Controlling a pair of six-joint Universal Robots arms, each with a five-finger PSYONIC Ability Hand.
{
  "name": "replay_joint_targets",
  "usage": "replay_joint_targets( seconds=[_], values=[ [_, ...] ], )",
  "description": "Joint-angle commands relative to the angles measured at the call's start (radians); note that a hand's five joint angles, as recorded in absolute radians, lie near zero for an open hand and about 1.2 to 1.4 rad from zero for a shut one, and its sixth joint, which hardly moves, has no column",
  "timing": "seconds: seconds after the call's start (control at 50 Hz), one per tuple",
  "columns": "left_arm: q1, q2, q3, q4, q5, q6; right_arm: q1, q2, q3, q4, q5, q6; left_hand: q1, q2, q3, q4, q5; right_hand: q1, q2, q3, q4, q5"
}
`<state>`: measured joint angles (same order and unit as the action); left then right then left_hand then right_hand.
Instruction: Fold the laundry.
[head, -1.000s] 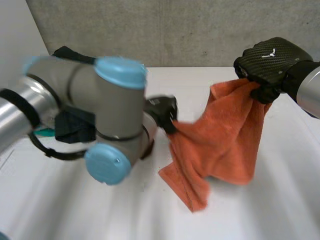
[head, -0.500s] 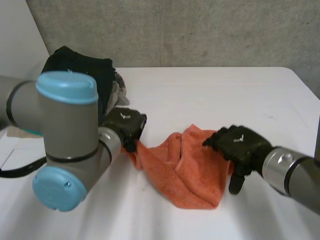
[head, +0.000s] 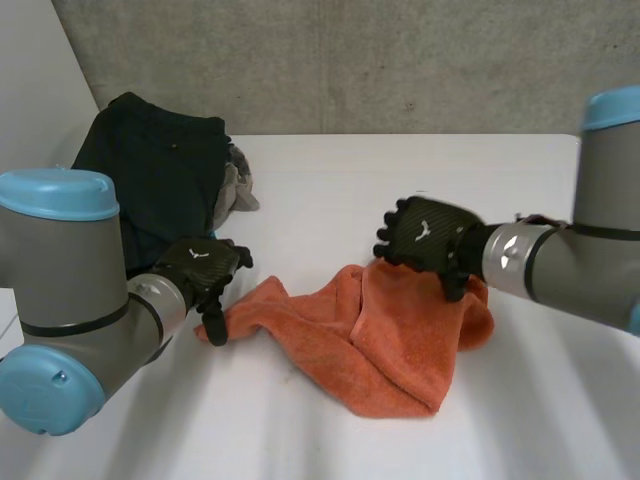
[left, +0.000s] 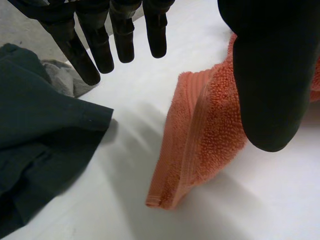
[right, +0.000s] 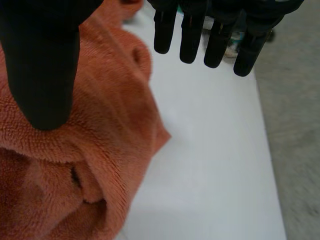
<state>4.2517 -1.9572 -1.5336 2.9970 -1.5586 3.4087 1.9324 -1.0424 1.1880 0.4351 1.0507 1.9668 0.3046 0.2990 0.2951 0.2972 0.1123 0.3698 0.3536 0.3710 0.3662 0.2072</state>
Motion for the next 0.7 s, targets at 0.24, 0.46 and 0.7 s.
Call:
replay_joint_targets(
  seconds=[0.24, 0.46, 0.7],
  values=[
    [-0.035, -0.220, 0.189, -0.035, 0.002, -0.039, 0.065, 0.281, -0.163, -0.067, -0.029, -0.046, 1.092, 1.097, 1.101, 1.099, 1.109, 0.899, 0.916, 0.898, 0.903, 0.887],
    [-0.044, -0.161, 0.732, 0.019, -0.096, -0.046, -0.013, 0.303, -0.727, -0.194, 0.231, 0.460, 1.092, 1.097, 1.101, 1.099, 1.109, 1.026, 1.043, 1.025, 1.030, 1.015],
    [-0.050, -0.101, 0.809, 0.221, -0.130, -0.058, -0.139, 0.030, -0.551, -0.404, 0.304, 0.811, 1.092, 1.097, 1.101, 1.099, 1.109, 1.026, 1.043, 1.025, 1.030, 1.015]
  ],
)
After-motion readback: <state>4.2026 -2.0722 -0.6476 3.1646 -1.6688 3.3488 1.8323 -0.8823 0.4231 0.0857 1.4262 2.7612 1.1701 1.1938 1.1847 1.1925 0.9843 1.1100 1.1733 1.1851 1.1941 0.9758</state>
